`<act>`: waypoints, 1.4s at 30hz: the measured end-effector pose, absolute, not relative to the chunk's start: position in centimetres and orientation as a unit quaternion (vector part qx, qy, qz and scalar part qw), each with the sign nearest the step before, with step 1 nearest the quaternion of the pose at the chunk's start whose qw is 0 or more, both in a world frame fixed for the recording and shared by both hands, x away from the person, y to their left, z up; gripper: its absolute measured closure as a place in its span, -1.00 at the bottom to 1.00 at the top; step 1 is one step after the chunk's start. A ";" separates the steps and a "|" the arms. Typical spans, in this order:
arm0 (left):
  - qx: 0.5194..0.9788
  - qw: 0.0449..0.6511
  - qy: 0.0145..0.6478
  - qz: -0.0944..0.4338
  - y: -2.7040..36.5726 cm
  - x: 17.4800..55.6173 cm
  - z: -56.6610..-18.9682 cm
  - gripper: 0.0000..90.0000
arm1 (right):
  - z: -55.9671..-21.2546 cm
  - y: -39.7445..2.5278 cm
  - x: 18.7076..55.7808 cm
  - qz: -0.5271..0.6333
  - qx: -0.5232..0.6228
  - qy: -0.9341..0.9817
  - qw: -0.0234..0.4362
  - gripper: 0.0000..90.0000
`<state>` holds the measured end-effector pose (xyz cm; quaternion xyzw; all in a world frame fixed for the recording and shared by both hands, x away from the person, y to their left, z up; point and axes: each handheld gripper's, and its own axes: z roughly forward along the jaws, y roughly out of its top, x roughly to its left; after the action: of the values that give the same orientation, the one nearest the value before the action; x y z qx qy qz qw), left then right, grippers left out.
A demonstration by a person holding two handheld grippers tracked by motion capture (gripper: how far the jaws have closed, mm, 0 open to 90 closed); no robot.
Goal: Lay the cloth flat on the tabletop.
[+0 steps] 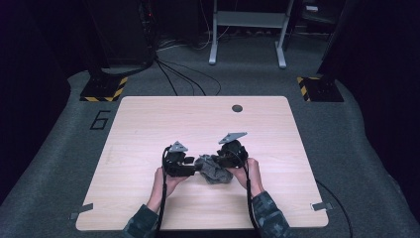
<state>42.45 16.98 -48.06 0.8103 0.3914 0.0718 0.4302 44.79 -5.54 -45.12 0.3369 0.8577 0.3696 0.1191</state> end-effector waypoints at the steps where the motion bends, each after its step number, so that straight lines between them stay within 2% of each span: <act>1: 0.814 0.428 0.385 0.074 16.8 42.4 -48.1 0.27 | -45.2 -5.5 44.8 0.369 0.338 0.858 0.119 0.52; 6: 0.825 0.417 0.371 0.090 16.4 42.1 -48.2 0.73 | -45.4 -5.3 44.6 0.363 0.337 0.860 0.123 0.70; 11: 0.831 0.413 0.360 0.098 16.3 41.7 -48.2 0.89 | -45.4 -5.1 44.4 0.365 0.339 0.856 0.137 0.86; 33: 0.826 0.404 0.371 0.133 19.4 40.8 -48.2 0.91 | -44.2 -7.3 43.8 0.369 0.356 0.842 0.169 0.91; 42: 0.822 0.394 0.386 0.142 20.8 41.0 -48.6 0.91 | -44.9 -8.8 43.9 0.357 0.377 0.836 0.177 0.91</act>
<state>40.98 20.79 -48.56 0.8221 0.3861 0.1418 0.3938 43.85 -8.76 -44.87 0.3770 0.8362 0.3569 0.1769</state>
